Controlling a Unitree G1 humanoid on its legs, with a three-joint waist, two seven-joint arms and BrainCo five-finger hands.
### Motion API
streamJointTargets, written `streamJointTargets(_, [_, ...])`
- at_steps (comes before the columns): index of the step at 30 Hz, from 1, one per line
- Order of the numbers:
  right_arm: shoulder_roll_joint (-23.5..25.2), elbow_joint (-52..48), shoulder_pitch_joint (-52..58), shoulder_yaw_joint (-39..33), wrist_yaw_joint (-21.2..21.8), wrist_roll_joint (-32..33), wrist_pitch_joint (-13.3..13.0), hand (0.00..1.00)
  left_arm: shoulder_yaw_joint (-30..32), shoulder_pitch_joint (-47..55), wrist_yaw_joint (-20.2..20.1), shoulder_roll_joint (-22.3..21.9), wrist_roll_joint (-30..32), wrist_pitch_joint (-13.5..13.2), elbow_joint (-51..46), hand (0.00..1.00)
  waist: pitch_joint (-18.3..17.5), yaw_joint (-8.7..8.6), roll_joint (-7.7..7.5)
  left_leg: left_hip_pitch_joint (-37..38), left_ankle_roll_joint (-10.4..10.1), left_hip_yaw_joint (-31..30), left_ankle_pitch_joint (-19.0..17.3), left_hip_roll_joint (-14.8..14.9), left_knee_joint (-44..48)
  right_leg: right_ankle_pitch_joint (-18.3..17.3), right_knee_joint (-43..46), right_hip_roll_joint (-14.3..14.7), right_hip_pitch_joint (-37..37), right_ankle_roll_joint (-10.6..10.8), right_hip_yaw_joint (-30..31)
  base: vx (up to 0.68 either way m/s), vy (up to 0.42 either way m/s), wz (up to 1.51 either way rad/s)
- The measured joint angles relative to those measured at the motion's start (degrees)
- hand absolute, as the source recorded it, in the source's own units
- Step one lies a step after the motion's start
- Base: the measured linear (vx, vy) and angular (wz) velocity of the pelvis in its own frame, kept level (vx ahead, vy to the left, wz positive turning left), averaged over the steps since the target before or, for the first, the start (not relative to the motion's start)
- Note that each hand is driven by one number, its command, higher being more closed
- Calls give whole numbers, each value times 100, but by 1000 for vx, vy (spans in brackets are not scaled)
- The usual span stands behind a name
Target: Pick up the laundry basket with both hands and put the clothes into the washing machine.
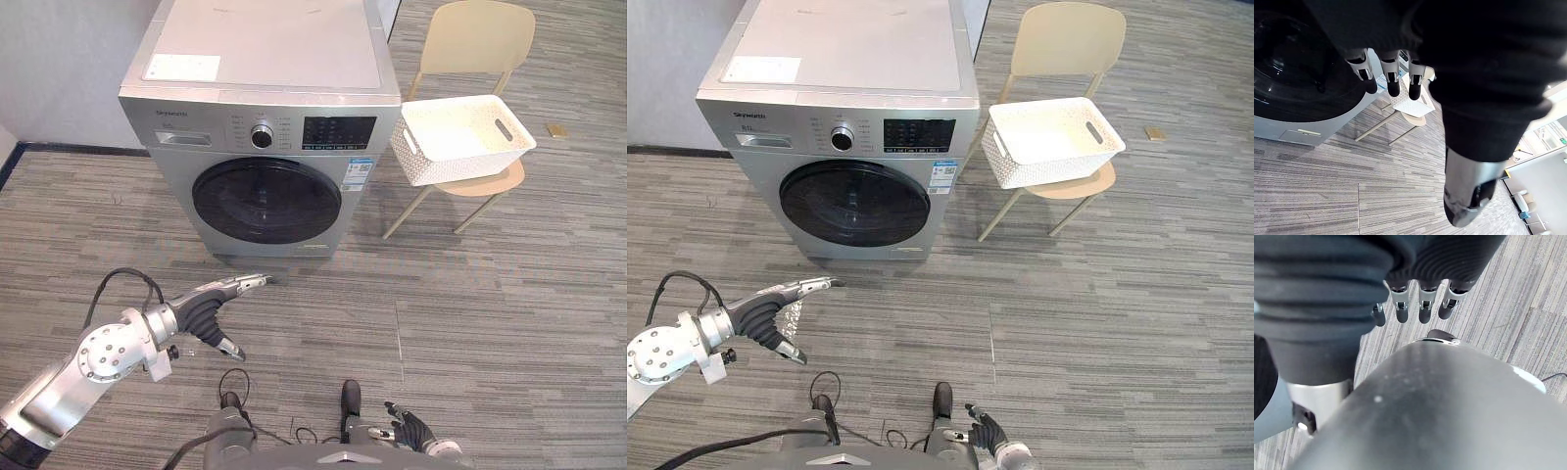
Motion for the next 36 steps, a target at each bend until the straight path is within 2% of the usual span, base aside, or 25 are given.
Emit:
streamJointTargets(4, [9,49,-7,-14,1,-22,-1,0,176,264,10,-655,78,9,297,0,-7,35,-11,-17,1,-15,0,-36,0,-3,-10,-27,-4,-5,-11,-12,-4,1])
streamJointTargets(9, [113,280,-26,-269,-6,-19,4,0,767,579,248,-2447,225,133,929,0,-46,153,-71,-161,11,-208,-7,-83,45,-4,-23,-45,9,-5,-174,-11,-11,18])
streamJointTargets(11, [153,453,-93,-505,-19,8,47,0,1023,506,564,-3424,213,159,1848,0,-50,228,-57,-236,43,-429,-45,-162,136,-111,162,-97,19,-59,-333,3,15,37])
streamJointTargets(12, [170,503,-105,-578,-37,17,75,0,1073,472,708,-3676,282,163,2198,0,-46,231,-51,-241,38,-493,-79,-195,155,-228,315,-147,11,-75,-389,4,81,58])
streamJointTargets(13, [240,596,-106,-818,-82,61,96,0,1145,448,955,-4164,462,177,2870,0,-33,210,-20,-244,77,-649,-202,-274,256,-496,769,-259,-11,-158,-511,-7,107,70])
streamJointTargets(14, [273,599,-105,-1025,-142,163,111,0,1162,480,1214,-4545,641,184,3537,0,22,182,48,-177,138,-864,-297,-325,331,-684,1493,-304,-95,-395,-491,-12,130,77])
streamJointTargets(15, [272,583,-106,-1081,-176,213,107,0,1157,517,1329,-4678,723,186,3818,0,39,169,83,-123,165,-929,-317,-345,354,-713,1956,-337,-202,-556,-385,-2,158,78])
streamJointTargets(16, [301,459,-91,-1096,-290,282,106,0,1155,588,1498,-4831,852,187,4216,0,51,132,81,45,209,-1077,-336,-409,351,-623,2787,-358,-429,-861,-24,14,187,74])
streamJointTargets(17, [348,270,-14,-1069,-396,309,114,0,1198,705,1683,-4933,909,186,4493,0,116,165,2,300,272,-1143,-345,-507,288,-406,3512,-358,-573,-1126,392,54,186,79])
streamJointTargets(18, [399,144,85,-1068,-491,364,105,0,1281,800,1824,-5037,909,179,4669,0,171,178,-4,496,349,-1270,-364,-588,257,-306,3980,-362,-689,-1147,643,58,89,76])
streamJointTargets(20, [539,92,181,-1061,-549,478,101,0,1520,791,2062,-5100,907,176,5099,0,180,168,-182,652,421,-1531,-408,-751,275,-980,4577,-230,-711,-915,860,50,-26,87])
streamJointTargets(21, [585,87,186,-1020,-629,486,98,0,1699,708,2175,-5099,898,176,5412,0,203,172,-260,658,425,-1697,-412,-829,270,-1494,4538,27,-704,-903,924,25,-76,82])
streamJointTargets(22, [608,89,182,-998,-670,506,95,0,1772,661,2221,-5097,888,176,5570,0,215,168,-282,653,426,-1786,-411,-866,264,-1757,4392,185,-702,-870,969,39,-120,91])
streamJointTargets(23, [631,104,120,-967,-748,543,100,0,1873,584,2294,-5099,862,175,5803,0,220,163,-315,611,427,-2002,-410,-973,210,-2072,3830,481,-648,-655,1107,121,-205,126])
streamJointTargets(24, [740,148,136,-954,-765,664,103,0,1921,500,2306,-5032,767,165,5988,0,206,127,-512,566,371,-2359,-366,-1305,28,-2423,2736,748,-406,-628,1508,115,-182,152])
streamJointTargets(25, [811,144,194,-976,-773,693,100,0,1960,397,2306,-5025,754,167,6101,0,179,40,-626,517,303,-2449,-367,-1461,246,-2216,2736,811,-392,-590,1671,209,-161,176])
streamJointTargets(26, [730,98,240,-1020,-770,740,96,0,1993,265,2306,-5201,692,168,6178,0,233,-18,-422,268,478,-2460,-567,-1469,890,-2216,2801,922,-345,-591,1593,216,-75,143])
streamJointTargets(27, [602,57,247,-1097,-780,748,105,0,1998,244,2302,-5433,656,144,6245,0,274,85,-120,395,625,-2499,-831,-1427,1034,-2238,2975,1106,-223,-554,1540,266,-98,122])
streamJointTargets(28, [583,41,232,-1109,-788,749,108,0,1991,197,2293,-5452,656,145,6314,0,326,114,-113,413,407,-2612,-855,-1414,1003,-2296,3142,1194,-193,-564,1606,228,-193,112])
streamJointTargets(29, [597,41,229,-1071,-849,753,108,0,1977,122,2293,-5462,657,143,6477,0,304,95,-206,539,388,-2933,-838,-1645,892,-2491,3335,1168,-164,-630,1657,222,-186,125])
streamJointTargets(30, [646,43,242,-1070,-885,758,106,0,1964,43,2293,-5492,658,142,6645,0,300,81,-266,599,382,-3171,-821,-1753,876,-2504,3273,989,-45,-687,1340,214,-178,125])
streamJointTargets(32, [585,36,272,-1096,-900,823,108,0,1968,23,2296,-5573,657,135,6700,0,220,81,-98,484,497,-3460,-1053,-1714,1400,-2616,3200,1003,137,-780,865,196,-86,112])
streamJointTargets(33, [578,34,266,-1090,-908,869,106,0,2000,51,2298,-5589,654,125,6705,0,172,51,3,404,413,-3500,-1089,-1656,1623,-2737,3151,1053,312,-821,614,202,-103,110])
streamJointTargets(34, [587,35,253,-1075,-908,868,105,0,2037,49,2302,-5610,650,123,6703,0,185,56,-17,309,362,-3484,-1052,-1666,1859,-2785,3142,1077,402,-840,555,192,-100,84])
streamJointTargets(36, [575,21,243,-1073,-908,869,98,0,2145,0,2308,-5662,488,103,6663,0,210,217,14,-222,462,-2973,-805,-1453,2898,-2816,3131,1237,538,-879,459,156,-58,17])
